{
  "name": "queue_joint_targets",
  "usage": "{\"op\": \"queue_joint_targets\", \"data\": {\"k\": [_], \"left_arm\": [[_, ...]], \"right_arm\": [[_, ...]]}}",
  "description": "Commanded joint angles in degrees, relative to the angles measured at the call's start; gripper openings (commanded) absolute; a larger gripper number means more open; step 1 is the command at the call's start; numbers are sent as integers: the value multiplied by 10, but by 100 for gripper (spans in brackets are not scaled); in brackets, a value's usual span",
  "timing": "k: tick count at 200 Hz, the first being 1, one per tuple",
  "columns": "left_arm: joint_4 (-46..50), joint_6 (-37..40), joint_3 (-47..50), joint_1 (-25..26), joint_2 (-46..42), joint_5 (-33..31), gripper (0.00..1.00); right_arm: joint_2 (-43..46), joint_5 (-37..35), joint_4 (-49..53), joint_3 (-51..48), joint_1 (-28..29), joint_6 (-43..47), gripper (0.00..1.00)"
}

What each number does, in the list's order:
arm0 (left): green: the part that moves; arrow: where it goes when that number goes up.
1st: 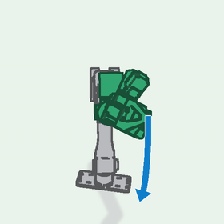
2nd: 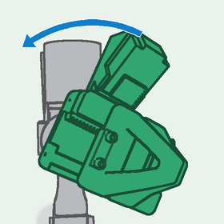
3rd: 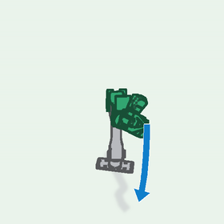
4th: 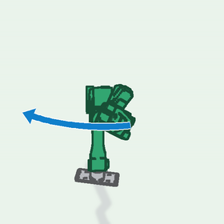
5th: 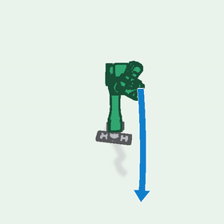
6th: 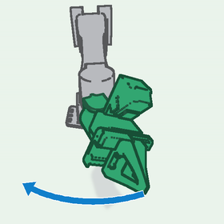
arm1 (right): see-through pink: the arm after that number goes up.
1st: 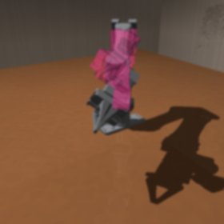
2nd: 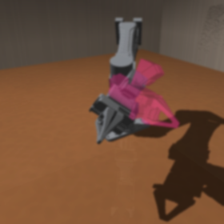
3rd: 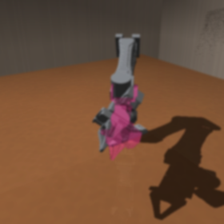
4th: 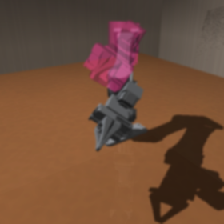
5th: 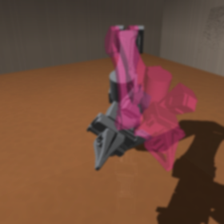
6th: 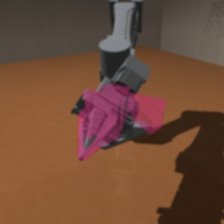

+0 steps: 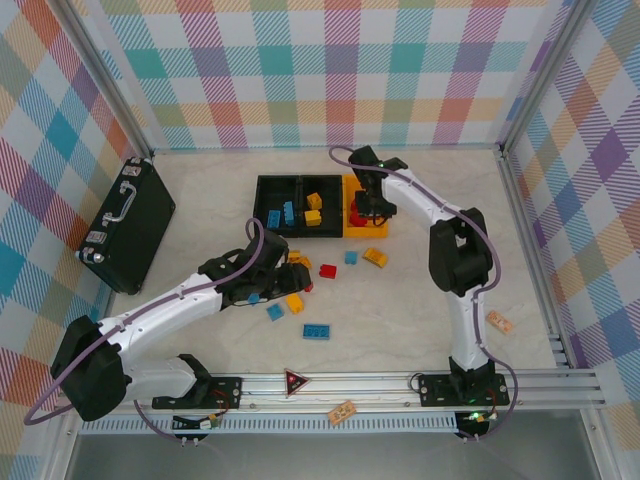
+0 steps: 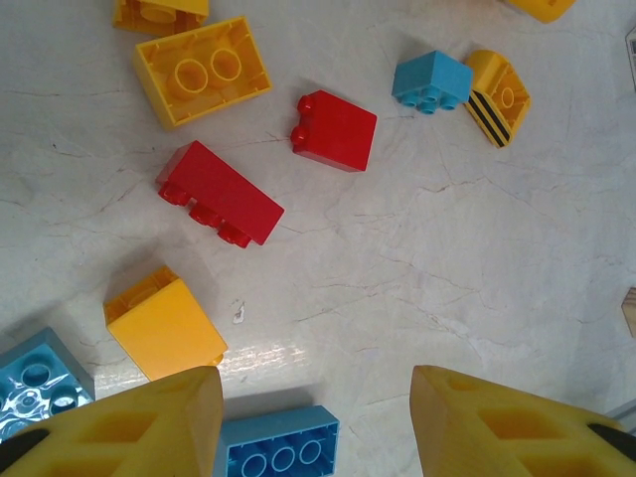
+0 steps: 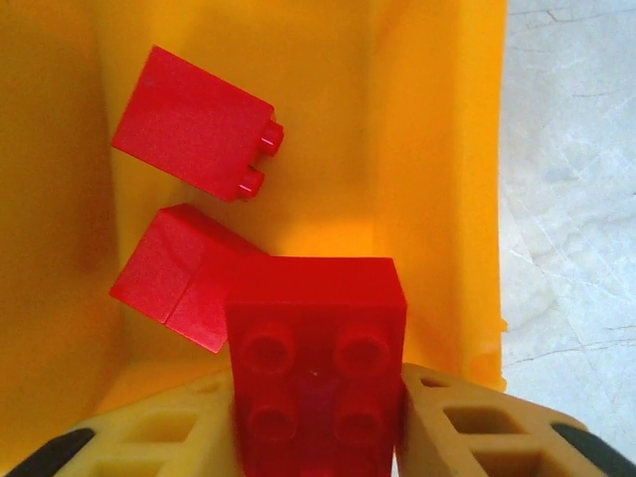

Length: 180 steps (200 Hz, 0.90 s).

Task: Sort the legos into containers by color
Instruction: Place the lego in the container.

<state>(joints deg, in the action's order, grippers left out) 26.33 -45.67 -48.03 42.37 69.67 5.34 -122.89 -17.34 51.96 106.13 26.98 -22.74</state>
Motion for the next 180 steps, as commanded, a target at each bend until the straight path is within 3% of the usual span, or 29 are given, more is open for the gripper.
{"op": "queue_joint_targets", "data": {"k": [1, 68, 127, 180], "left_arm": [[-10, -7, 9, 7, -3, -7, 53], [-8, -15, 2, 7, 13, -16, 53], [73, -40, -20, 8, 12, -94, 53], [159, -67, -31, -9, 13, -171, 59]], "right_arm": [[-3, -13, 24, 26, -2, 3, 45], [81, 20, -4, -12, 12, 10, 49], [239, 92, -67, -164, 38, -5, 51], [378, 162, -137, -330, 65, -46, 55]]}}
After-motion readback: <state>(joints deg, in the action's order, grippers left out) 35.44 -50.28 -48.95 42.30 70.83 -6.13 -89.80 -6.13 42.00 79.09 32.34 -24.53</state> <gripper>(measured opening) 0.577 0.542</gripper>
